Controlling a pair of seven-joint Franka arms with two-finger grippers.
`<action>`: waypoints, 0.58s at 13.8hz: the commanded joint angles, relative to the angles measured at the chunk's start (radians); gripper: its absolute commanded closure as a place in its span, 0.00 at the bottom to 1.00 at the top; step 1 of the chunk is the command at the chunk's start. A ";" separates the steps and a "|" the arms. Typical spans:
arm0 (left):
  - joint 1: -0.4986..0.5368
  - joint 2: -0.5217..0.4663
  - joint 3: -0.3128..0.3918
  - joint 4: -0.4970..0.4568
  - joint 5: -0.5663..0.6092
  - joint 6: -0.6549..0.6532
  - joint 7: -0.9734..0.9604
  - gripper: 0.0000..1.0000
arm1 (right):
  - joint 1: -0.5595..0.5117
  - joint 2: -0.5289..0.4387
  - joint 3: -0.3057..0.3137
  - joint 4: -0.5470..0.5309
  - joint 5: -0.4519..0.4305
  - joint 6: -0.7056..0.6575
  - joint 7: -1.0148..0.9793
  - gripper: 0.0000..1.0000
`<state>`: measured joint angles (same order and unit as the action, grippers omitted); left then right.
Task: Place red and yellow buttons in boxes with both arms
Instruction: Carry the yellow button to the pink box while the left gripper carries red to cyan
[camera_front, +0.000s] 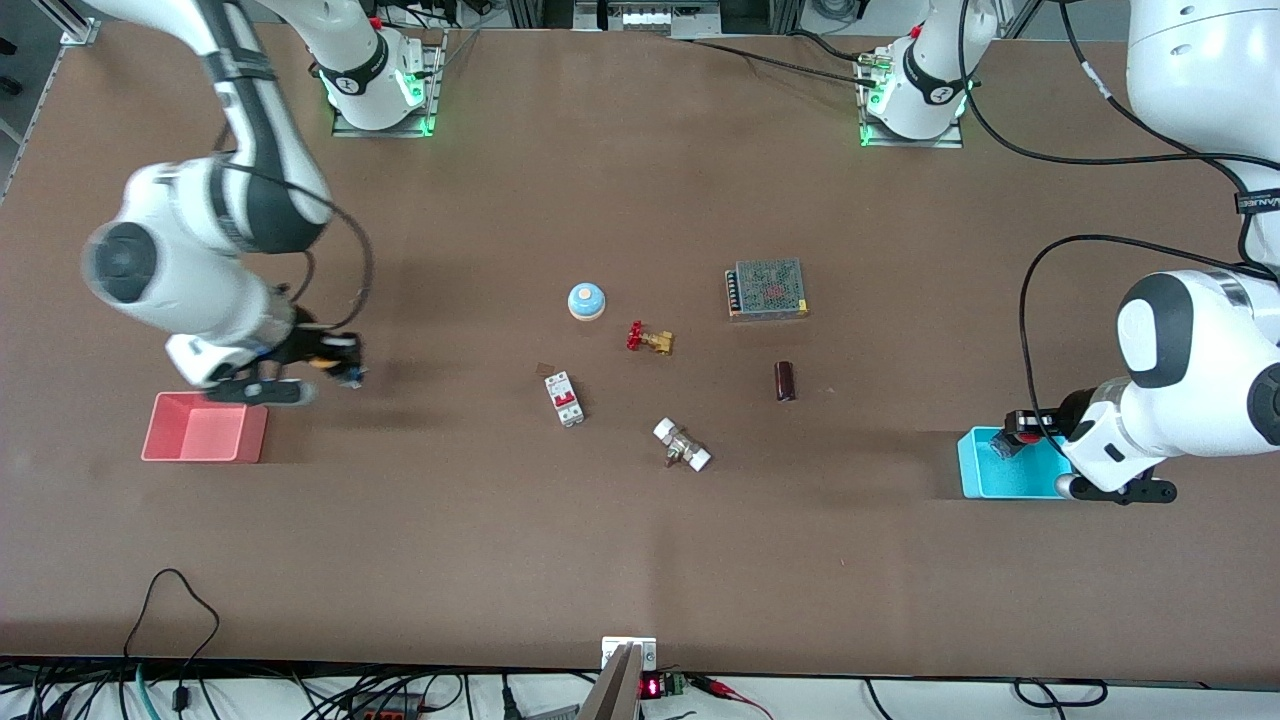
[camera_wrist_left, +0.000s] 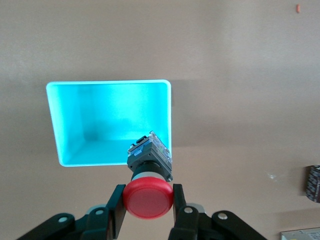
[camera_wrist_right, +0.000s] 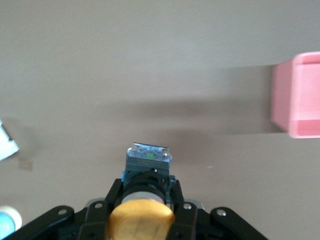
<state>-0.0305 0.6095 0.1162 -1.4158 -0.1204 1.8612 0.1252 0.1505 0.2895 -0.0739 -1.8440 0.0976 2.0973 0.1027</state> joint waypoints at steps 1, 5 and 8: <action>0.006 0.033 0.006 0.003 -0.005 0.051 0.047 0.80 | -0.089 0.066 0.014 0.029 -0.083 0.004 -0.006 0.91; 0.006 0.085 0.034 0.005 -0.010 0.113 0.076 0.80 | -0.196 0.167 0.014 0.147 -0.176 -0.028 -0.119 0.91; 0.003 0.124 0.045 0.005 -0.015 0.125 0.076 0.78 | -0.226 0.253 0.014 0.271 -0.171 -0.118 -0.138 0.91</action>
<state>-0.0233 0.7120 0.1486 -1.4179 -0.1204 1.9742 0.1720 -0.0546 0.4759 -0.0761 -1.6939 -0.0615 2.0544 -0.0194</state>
